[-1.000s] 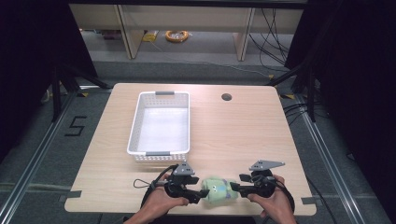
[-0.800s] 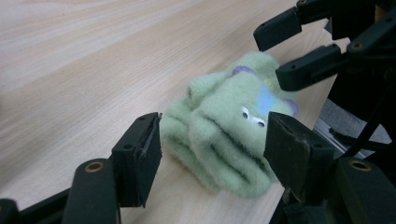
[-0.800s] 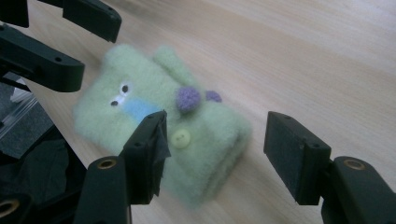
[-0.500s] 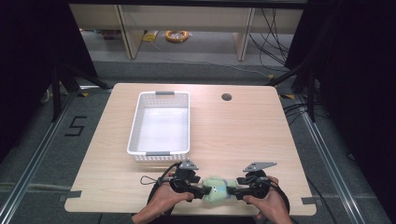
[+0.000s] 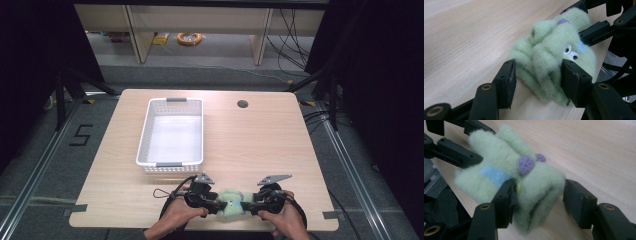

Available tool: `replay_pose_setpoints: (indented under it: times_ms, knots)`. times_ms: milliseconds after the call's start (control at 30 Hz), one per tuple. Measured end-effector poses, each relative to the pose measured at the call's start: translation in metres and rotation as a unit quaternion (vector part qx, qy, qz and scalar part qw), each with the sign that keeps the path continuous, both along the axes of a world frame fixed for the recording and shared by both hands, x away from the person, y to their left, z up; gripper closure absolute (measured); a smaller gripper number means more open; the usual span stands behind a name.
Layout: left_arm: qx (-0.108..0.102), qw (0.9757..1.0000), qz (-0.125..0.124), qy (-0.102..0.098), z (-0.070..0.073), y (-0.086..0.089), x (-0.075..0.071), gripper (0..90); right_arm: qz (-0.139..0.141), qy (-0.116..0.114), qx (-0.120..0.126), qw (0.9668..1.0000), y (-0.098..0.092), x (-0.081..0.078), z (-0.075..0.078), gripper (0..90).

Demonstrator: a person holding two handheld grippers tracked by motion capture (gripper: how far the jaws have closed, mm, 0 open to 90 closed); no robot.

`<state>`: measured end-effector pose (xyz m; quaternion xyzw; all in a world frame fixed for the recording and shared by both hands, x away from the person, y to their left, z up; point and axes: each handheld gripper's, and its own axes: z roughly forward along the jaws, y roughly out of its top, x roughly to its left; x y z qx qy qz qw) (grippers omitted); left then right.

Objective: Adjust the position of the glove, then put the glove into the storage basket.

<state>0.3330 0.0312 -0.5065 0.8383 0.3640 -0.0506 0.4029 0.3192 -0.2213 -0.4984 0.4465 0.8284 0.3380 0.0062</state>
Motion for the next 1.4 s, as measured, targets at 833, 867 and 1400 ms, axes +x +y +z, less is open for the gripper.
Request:
replay_pose_setpoints:
  times_ms: [833, 867, 1400]
  knots:
    - [-0.033, 0.9994, -0.007, 0.007, -0.005, -0.003, -0.004, 71.1, 0.033, 0.009, 0.016, 0.9993, -0.001, -0.001, 0.001, 67.8]
    - [-0.034, 0.9994, -0.005, 0.005, -0.005, -0.003, -0.005, 71.3, 0.036, 0.007, 0.015, 0.9992, -0.001, -0.001, 0.001, 68.1]
    - [-0.041, 0.9991, -0.015, 0.000, 0.000, 0.001, -0.006, 78.0, 0.039, -0.014, 0.021, 0.9989, 0.000, -0.002, 0.008, 73.0]
